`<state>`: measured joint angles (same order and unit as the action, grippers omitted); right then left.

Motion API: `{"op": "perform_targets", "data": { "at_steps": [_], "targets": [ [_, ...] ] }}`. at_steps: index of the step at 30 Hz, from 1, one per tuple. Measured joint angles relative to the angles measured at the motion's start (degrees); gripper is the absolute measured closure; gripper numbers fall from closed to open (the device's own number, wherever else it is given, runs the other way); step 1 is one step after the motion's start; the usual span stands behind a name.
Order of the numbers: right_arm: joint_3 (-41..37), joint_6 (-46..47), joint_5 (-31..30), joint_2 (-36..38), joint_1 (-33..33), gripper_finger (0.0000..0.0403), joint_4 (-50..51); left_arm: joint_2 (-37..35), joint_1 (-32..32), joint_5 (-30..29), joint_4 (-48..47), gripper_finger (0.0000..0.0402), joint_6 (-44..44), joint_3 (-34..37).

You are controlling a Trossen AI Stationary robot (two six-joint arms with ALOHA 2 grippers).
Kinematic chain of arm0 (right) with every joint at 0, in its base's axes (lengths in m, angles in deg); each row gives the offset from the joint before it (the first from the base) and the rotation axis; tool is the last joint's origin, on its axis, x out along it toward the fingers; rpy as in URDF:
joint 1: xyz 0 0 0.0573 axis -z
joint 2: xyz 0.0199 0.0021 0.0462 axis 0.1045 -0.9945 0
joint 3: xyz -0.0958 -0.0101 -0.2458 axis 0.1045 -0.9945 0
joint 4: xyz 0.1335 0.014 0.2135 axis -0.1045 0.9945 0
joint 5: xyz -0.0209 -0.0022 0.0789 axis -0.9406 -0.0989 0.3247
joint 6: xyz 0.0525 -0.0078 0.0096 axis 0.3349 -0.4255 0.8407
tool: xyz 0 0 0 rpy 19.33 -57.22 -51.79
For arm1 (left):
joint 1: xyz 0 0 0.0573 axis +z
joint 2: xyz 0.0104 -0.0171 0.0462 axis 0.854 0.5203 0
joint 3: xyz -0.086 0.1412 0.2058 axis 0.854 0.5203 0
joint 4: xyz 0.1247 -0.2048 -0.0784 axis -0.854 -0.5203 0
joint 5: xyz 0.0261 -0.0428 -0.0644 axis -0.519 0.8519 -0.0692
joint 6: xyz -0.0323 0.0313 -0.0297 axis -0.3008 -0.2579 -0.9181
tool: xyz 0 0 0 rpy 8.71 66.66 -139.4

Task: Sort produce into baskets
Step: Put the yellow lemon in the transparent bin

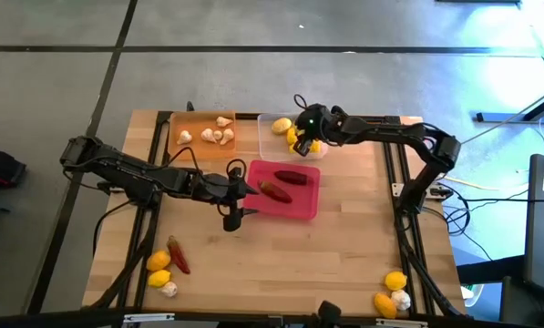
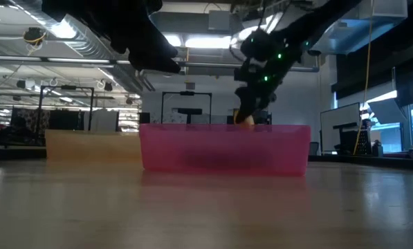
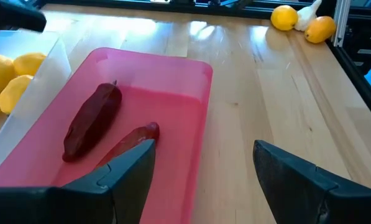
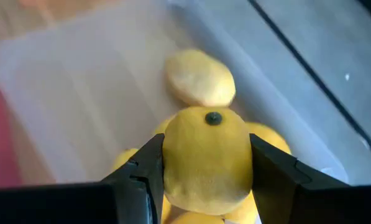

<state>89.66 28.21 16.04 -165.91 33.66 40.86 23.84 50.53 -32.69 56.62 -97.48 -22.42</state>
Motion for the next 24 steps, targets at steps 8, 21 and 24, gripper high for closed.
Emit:
{"op": "perform_targets", "data": {
  "at_steps": [8, 21, 24],
  "targets": [
    [0.00, 0.90, 1.87, -5.62, 2.15, 0.0235, 0.41, 0.00, 0.00, 0.00, -0.01, 0.0135, 0.03, 0.00],
    [0.00, 1.55, 3.81, -9.13, 1.99, 0.0235, 0.81, 0.00, 0.00, 0.00, -0.02, 0.0135, 0.25, 0.00],
    [0.00, 2.27, 3.81, -9.13, 2.01, 0.0229, 0.77, 0.00, 0.00, 0.00, -0.01, 0.0135, 0.25, 0.00]
  ]
}}
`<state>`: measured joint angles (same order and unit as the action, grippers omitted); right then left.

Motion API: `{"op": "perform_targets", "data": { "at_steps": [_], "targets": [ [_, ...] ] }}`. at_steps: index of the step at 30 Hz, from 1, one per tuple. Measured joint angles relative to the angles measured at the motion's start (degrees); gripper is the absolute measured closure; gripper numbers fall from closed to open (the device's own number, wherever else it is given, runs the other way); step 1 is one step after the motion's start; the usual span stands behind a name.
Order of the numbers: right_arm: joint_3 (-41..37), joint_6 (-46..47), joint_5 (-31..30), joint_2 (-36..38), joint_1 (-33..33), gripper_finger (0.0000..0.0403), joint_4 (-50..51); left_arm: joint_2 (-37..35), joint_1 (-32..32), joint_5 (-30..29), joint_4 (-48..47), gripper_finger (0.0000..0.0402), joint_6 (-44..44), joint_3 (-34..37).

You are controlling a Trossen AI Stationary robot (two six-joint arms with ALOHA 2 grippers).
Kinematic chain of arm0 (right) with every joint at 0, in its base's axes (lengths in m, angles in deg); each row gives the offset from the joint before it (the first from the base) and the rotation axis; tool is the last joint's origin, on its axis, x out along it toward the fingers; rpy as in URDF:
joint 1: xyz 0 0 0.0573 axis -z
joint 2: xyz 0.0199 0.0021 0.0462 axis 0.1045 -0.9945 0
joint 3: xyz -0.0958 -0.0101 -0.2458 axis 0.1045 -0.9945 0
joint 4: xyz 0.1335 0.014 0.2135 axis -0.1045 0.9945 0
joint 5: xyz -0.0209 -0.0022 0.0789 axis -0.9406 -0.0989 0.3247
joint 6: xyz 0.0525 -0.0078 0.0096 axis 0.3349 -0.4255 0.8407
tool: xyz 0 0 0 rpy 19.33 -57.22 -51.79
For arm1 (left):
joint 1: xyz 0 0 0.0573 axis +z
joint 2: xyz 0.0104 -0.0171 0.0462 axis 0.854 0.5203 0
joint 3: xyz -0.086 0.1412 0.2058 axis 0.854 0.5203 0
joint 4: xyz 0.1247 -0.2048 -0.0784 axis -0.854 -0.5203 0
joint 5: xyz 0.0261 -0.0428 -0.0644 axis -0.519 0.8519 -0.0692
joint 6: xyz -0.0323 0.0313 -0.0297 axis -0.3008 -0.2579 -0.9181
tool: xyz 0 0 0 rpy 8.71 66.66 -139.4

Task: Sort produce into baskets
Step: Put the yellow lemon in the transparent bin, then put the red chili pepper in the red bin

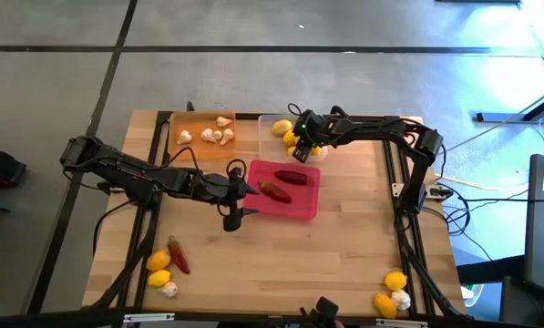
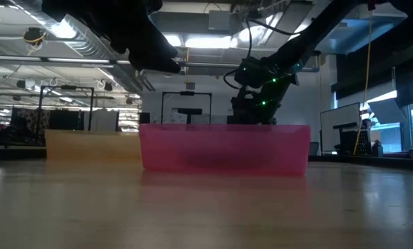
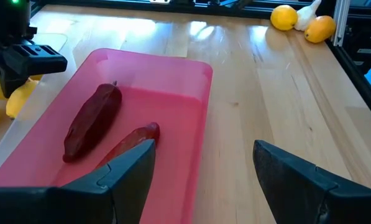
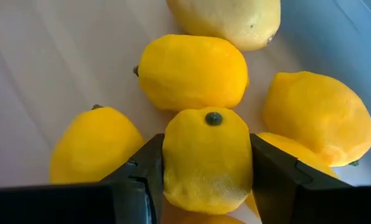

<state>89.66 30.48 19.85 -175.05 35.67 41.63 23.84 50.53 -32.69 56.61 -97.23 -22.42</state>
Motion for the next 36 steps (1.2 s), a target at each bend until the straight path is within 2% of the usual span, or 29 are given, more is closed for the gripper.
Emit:
{"op": "perform_targets", "data": {
  "at_steps": [11, 15, 20, 25, 29, 32, 36],
  "targets": [
    [0.03, 0.06, 0.00, 0.53, -0.02, 0.0128, 0.92, 0.00, 0.00, 0.00, -0.02, 0.0135, -0.09, 0.00],
    [0.02, 0.08, 1.00, 4.06, -0.13, 0.0120, 1.47, 0.00, 0.00, 0.02, -0.02, 0.0135, -0.09, 0.00],
    [0.02, 0.14, 1.67, 10.51, -2.21, 0.0127, 4.19, 0.00, 0.00, 0.01, -0.02, 0.0135, -0.08, 0.00],
    [0.04, 0.32, 2.22, 16.79, -7.71, 0.0132, 8.43, 0.00, -0.13, 0.01, -0.03, 0.0135, -0.07, 0.00],
    [0.04, 2.09, 2.48, 19.34, -14.71, 0.0133, 10.84, 0.00, -0.15, 0.02, -0.04, 0.0135, 0.46, 0.00],
    [-1.46, 4.44, 2.06, 19.45, -19.91, 0.0133, 6.81, 0.00, -0.15, 0.02, 0.24, 0.0135, 2.15, 0.00],
    [-5.50, 5.49, 1.85, 19.43, -25.88, 0.0133, -4.44, 0.00, -0.15, 0.02, 0.35, 0.0135, 3.81, 0.00]
  ]
}}
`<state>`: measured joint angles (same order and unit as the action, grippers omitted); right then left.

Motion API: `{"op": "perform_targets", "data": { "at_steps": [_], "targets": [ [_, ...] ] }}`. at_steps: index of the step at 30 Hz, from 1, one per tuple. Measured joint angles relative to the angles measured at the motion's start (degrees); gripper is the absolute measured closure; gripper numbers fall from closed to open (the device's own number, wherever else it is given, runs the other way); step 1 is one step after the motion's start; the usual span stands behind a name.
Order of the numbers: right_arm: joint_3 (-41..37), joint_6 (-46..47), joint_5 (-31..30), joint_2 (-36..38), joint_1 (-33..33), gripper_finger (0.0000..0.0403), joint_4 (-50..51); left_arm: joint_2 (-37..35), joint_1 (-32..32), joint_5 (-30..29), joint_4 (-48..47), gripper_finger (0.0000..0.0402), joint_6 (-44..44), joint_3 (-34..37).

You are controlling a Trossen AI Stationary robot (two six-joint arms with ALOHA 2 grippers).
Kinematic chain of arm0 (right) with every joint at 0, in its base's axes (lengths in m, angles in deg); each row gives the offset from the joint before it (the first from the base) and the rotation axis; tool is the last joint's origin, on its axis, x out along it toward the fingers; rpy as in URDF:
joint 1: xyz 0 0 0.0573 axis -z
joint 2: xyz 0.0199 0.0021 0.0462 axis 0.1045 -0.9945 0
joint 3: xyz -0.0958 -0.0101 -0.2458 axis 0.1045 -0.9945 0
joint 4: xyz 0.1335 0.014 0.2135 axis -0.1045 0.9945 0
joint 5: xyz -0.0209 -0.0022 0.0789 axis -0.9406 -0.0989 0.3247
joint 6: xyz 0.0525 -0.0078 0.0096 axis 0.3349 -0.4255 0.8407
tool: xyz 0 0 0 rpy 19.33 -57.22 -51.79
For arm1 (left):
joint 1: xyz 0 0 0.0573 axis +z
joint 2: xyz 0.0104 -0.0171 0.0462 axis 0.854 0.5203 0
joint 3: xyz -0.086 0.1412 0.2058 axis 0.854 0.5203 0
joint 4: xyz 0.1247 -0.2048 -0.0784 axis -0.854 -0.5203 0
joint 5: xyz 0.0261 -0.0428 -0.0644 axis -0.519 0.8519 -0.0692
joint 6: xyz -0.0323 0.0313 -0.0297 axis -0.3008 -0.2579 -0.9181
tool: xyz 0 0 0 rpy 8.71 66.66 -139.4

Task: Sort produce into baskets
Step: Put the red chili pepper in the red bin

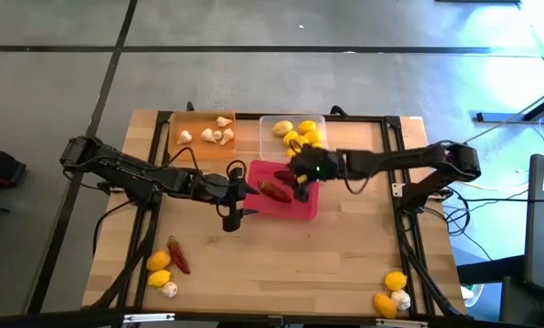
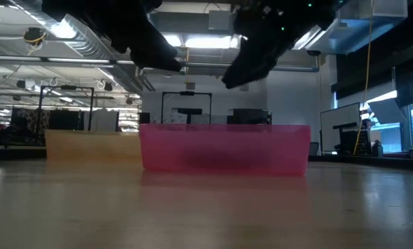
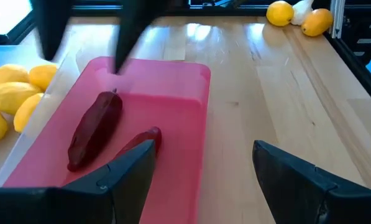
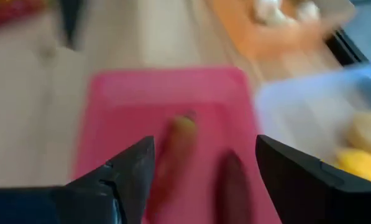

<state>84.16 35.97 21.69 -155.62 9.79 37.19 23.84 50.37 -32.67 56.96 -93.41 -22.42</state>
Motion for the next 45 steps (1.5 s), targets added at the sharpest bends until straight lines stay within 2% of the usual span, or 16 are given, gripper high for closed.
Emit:
{"op": "perform_targets", "data": {
  "at_steps": [5, 10, 17, 23, 31, 34, 37, 41, 45],
  "targets": [
    [-1.60, -1.00, -0.34, -0.02, -5.98, 0.0133, -7.95, 0.02, -1.13, -0.66, -3.56, 0.0135, -1.86, -1.95],
    [-1.69, -2.59, -0.36, -0.02, -9.16, 0.0133, -7.89, -0.37, -4.94, -0.54, -18.35, 0.0135, -5.65, -8.54],
    [-1.69, -3.92, -0.38, -0.02, -9.44, 0.0133, -7.08, -0.39, -12.12, 0.55, -37.20, 0.0135, -12.39, -14.92],
    [-1.69, -5.09, -0.40, -0.02, -9.44, 0.0133, -7.08, -0.37, -16.17, 0.78, -41.38, 0.0135, -16.28, -15.18],
    [-1.69, -5.79, -0.40, -0.02, -9.41, 0.0133, -6.87, -0.37, -15.98, 0.33, -40.12, 0.0135, -13.54, -13.69],
    [-1.69, -7.34, -0.40, -0.02, -9.39, 0.0133, -6.58, -0.39, -16.55, 3.49, -41.53, 0.0135, -13.47, -13.66],
    [-1.69, -8.60, -0.40, -0.02, -9.39, 0.0133, -6.65, -0.37, -19.24, 7.84, -45.23, 0.0135, -15.71, -13.66],
    [-1.69, -9.42, -0.40, -0.04, -9.39, 0.0133, -6.67, -0.22, -23.91, 8.27, -50.78, 0.0135, -20.85, -13.52],
    [-1.69, -10.22, -0.40, -0.04, -9.39, 0.0133, -6.67, -0.22, -27.99, 8.26, -52.08, 0.0135, -23.13, -12.02]
  ]
}}
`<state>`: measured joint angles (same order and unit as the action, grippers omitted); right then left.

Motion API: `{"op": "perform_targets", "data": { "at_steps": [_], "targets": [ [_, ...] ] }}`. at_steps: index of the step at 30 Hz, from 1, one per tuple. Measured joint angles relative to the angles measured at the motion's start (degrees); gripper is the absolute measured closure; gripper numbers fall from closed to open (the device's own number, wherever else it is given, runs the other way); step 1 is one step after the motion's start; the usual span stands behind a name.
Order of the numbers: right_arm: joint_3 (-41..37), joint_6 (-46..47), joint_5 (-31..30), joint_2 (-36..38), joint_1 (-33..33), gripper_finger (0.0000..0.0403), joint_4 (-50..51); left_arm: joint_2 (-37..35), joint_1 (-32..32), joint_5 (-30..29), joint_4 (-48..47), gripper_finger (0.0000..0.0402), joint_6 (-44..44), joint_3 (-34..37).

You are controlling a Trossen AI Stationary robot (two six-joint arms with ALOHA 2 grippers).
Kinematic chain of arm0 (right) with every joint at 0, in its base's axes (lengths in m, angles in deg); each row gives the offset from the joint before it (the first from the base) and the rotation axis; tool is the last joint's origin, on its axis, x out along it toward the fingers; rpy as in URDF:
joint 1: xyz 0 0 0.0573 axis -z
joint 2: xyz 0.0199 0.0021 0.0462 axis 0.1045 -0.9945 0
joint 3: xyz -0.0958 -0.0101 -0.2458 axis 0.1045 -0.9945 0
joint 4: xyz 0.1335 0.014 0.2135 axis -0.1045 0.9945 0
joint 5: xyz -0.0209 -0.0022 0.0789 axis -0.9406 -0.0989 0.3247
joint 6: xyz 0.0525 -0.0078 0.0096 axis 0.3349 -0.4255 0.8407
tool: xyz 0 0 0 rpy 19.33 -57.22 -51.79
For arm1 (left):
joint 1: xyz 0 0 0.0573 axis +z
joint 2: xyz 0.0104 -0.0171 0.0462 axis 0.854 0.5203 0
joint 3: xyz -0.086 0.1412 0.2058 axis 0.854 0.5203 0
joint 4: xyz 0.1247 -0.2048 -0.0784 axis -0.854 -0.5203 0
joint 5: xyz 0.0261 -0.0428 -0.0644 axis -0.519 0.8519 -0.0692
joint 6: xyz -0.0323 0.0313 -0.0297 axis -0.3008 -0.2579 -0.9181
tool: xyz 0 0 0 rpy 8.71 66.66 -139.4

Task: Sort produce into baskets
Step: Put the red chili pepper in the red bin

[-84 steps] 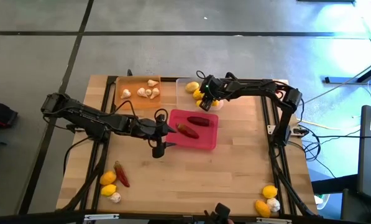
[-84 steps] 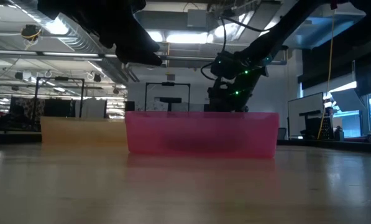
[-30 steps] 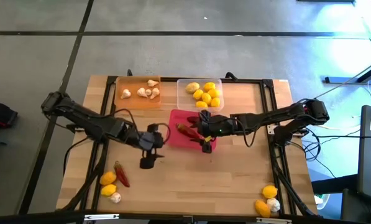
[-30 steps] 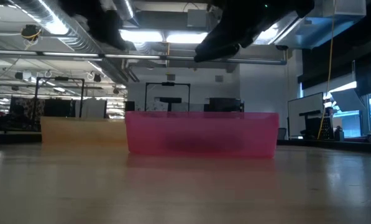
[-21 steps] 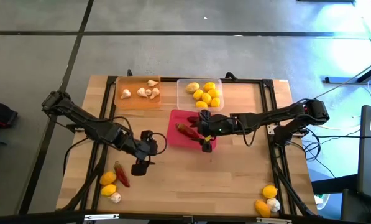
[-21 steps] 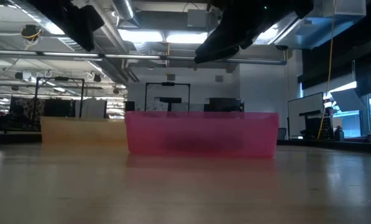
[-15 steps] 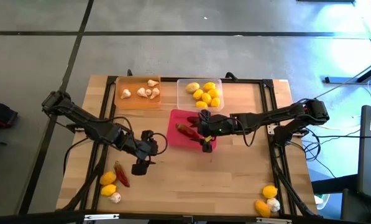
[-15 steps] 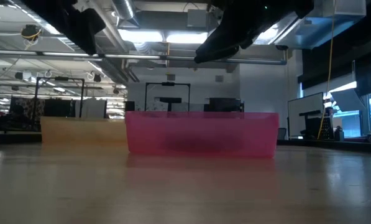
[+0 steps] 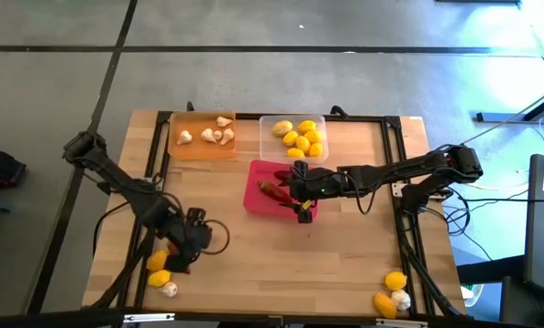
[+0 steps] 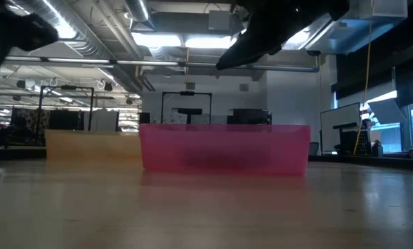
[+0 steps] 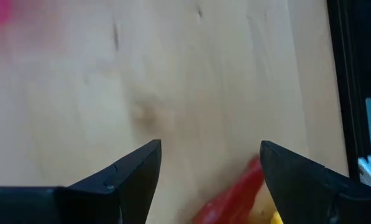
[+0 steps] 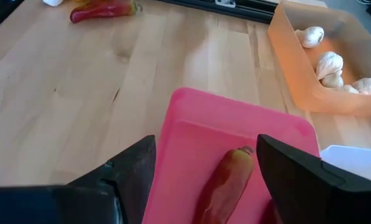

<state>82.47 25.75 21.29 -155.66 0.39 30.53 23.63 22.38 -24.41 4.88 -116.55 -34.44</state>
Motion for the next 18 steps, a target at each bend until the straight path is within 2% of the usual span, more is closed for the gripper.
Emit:
{"op": "perform_targets", "data": {
  "at_steps": [8, 18],
  "targets": [
    [0.00, -1.20, 0.00, 0.00, 0.00, 0.0133, 0.00, 0.02, -6.58, 0.56, 1.76, 0.0135, -12.18, 5.33],
    [0.01, -1.22, 0.00, -0.02, 0.00, 0.0133, 0.07, 0.02, -12.72, 0.70, 3.55, 0.0135, -16.86, 9.86]
  ]
}}
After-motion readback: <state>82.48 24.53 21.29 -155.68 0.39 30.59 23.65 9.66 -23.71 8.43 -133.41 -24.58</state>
